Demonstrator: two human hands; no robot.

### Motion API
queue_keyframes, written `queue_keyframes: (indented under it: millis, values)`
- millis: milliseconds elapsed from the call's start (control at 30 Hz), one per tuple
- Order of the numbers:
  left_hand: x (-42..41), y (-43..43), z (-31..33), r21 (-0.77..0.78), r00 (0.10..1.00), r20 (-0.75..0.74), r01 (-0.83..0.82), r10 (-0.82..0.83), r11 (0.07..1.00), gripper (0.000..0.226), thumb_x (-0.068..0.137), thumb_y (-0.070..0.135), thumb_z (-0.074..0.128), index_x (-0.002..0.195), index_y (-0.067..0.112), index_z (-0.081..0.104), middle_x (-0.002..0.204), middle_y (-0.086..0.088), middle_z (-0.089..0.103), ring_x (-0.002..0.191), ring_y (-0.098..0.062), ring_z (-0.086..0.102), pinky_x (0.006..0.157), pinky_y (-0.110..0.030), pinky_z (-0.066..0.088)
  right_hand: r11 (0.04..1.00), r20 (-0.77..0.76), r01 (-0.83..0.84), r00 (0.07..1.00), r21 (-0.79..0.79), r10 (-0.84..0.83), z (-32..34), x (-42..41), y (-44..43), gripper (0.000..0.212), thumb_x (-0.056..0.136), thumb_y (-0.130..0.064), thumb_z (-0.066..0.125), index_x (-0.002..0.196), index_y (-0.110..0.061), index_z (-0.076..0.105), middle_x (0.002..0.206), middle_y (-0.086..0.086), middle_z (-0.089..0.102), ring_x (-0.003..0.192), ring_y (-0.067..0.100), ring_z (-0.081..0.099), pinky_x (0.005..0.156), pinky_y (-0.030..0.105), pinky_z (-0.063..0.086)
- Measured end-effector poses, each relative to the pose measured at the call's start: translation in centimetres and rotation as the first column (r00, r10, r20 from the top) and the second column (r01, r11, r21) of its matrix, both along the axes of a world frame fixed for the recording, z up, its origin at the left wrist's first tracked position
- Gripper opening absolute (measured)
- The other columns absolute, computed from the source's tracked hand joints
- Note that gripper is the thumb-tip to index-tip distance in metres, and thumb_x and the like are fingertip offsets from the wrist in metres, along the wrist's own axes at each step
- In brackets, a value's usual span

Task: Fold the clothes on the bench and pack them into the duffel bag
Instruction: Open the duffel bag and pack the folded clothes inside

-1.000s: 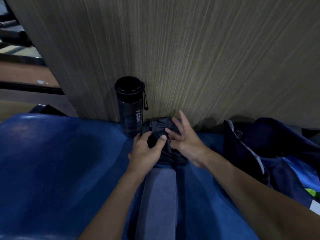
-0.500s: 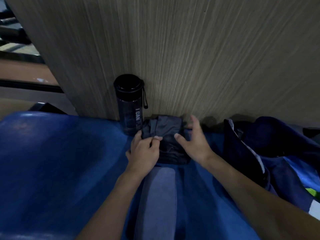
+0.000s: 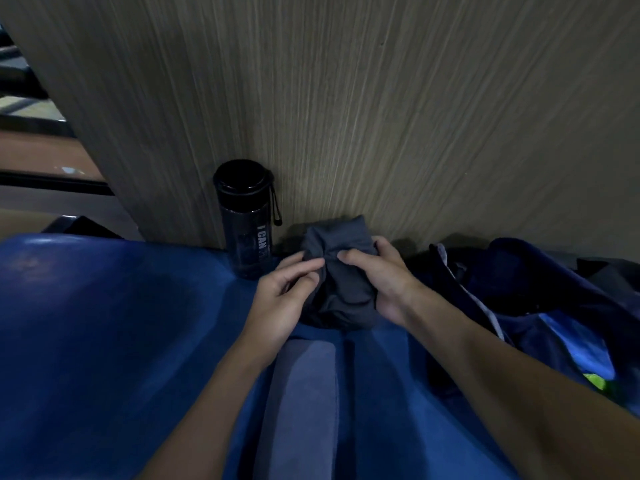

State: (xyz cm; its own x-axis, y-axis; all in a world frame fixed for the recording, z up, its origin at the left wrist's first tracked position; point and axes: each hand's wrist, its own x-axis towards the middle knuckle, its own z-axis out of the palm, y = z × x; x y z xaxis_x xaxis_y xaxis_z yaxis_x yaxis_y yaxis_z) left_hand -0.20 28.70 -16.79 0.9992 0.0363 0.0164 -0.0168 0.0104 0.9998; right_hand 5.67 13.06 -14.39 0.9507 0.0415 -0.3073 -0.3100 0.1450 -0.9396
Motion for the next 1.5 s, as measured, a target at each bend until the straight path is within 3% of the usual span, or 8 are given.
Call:
queue_keyframes:
  millis: [133, 333, 467, 733, 967, 1133, 1367, 1500]
  values:
    - [-1.0, 0.2, 1.4, -0.078, 0.986, 0.13, -0.097, 0.107, 0.992, 0.041, 0.088, 0.024, 0.068, 0.127, 0.033, 0.06, 0.131, 0.02, 0.057, 0.125, 0.011, 0.048, 0.097, -0.007, 0.041, 0.998, 0.053, 0.054, 0.997, 0.042, -0.056, 3.0, -1.7, -1.1, 0.034, 0.084, -0.001, 0.069, 0.111, -0.011, 0.051, 0.104, 0.013, 0.068, 0.092, 0.024, 0.068, 0.069, 0.035, 0.06]
    - [-3.5, -2.8, 6.0, -0.13, 0.998, -0.056, -0.034, 0.027, 0.991, 0.07, 0.069, 0.057, 0.08, 0.129, 0.031, 0.056, 0.12, 0.013, 0.069, 0.111, -0.003, 0.065, 0.095, -0.031, 0.053, 0.976, 0.129, 0.035, 0.99, 0.214, -0.064, 6.9, -6.6, -3.6, 0.046, 0.084, -0.003, 0.071, 0.126, -0.007, 0.051, 0.113, 0.017, 0.069, 0.102, 0.029, 0.069, 0.085, 0.045, 0.058]
    - [-5.4, -6.1, 9.3, -0.235, 0.977, -0.07, 0.181, -0.202, 0.955, 0.061, 0.075, 0.037, 0.082, 0.13, 0.025, 0.059, 0.121, 0.002, 0.072, 0.113, -0.017, 0.068, 0.094, -0.042, 0.054, 0.95, 0.173, 0.117, 0.97, 0.288, -0.171, 8.6, -10.0, -6.6, 0.042, 0.087, -0.007, 0.07, 0.125, -0.007, 0.052, 0.112, 0.016, 0.07, 0.101, 0.027, 0.07, 0.086, 0.044, 0.058]
    - [-8.2, -14.0, 13.6, 0.11, 0.958, 0.062, 0.271, -0.279, 0.956, 0.043, 0.081, 0.003, 0.078, 0.116, 0.021, 0.063, 0.105, 0.007, 0.075, 0.099, -0.01, 0.071, 0.077, -0.025, 0.058, 0.914, 0.279, 0.164, 0.919, 0.371, -0.278, 9.6, -16.5, -17.2, 0.059, 0.075, -0.002, 0.075, 0.127, -0.007, 0.046, 0.118, 0.016, 0.067, 0.108, 0.026, 0.067, 0.093, 0.042, 0.055]
    - [-9.3, -21.2, 16.6, 0.527, 0.699, -0.095, 0.64, -0.709, 0.559, 0.045, 0.082, -0.001, 0.077, 0.12, 0.019, 0.063, 0.107, 0.003, 0.074, 0.101, -0.014, 0.071, 0.084, -0.031, 0.059, 0.992, 0.35, 0.102, 0.934, -0.078, -0.069, 7.8, -22.5, -26.9, 0.099, 0.062, -0.018, 0.092, 0.142, -0.043, 0.039, 0.134, -0.007, 0.056, 0.116, 0.01, 0.062, 0.095, 0.032, 0.053]
    - [-10.0, -25.7, 17.7, 0.648, 0.546, -0.232, 0.704, -0.805, 0.291, 0.039, 0.082, -0.001, 0.076, 0.112, 0.023, 0.066, 0.098, 0.005, 0.073, 0.092, -0.013, 0.07, 0.079, -0.033, 0.059, 0.986, 0.427, 0.069, 0.904, -0.152, 0.002, 6.5, -25.0, -29.2, 0.079, 0.072, 0.006, 0.08, 0.138, -0.023, 0.048, 0.127, -0.007, 0.062, 0.115, 0.006, 0.061, 0.094, 0.022, 0.05]
    - [-11.4, -29.1, 15.7, 0.553, 0.637, -0.083, 0.669, -0.767, 0.496, 0.088, 0.073, 0.021, 0.087, 0.143, 0.045, 0.038, 0.13, 0.03, 0.055, 0.12, 0.007, 0.055, 0.099, -0.019, 0.048, 0.92, 0.398, 0.335, 0.831, 0.203, -0.39, 4.7, -26.6, -31.6, 0.034, 0.086, 0.005, 0.066, 0.113, -0.015, 0.062, 0.111, 0.007, 0.071, 0.105, 0.025, 0.067, 0.09, 0.042, 0.055]
    - [-12.1, -31.1, 14.5, 0.593, 0.688, 0.083, 0.548, -0.721, 0.59, 0.068, 0.076, 0.008, 0.084, 0.13, 0.034, 0.052, 0.12, 0.021, 0.061, 0.112, 0.001, 0.061, 0.093, -0.019, 0.051, 0.886, 0.334, 0.363, 0.829, 0.29, -0.449, 4.0, -27.1, -32.2, 0.032, 0.085, -0.003, 0.068, 0.115, -0.011, 0.06, 0.112, 0.006, 0.071, 0.108, 0.025, 0.067, 0.093, 0.04, 0.053]
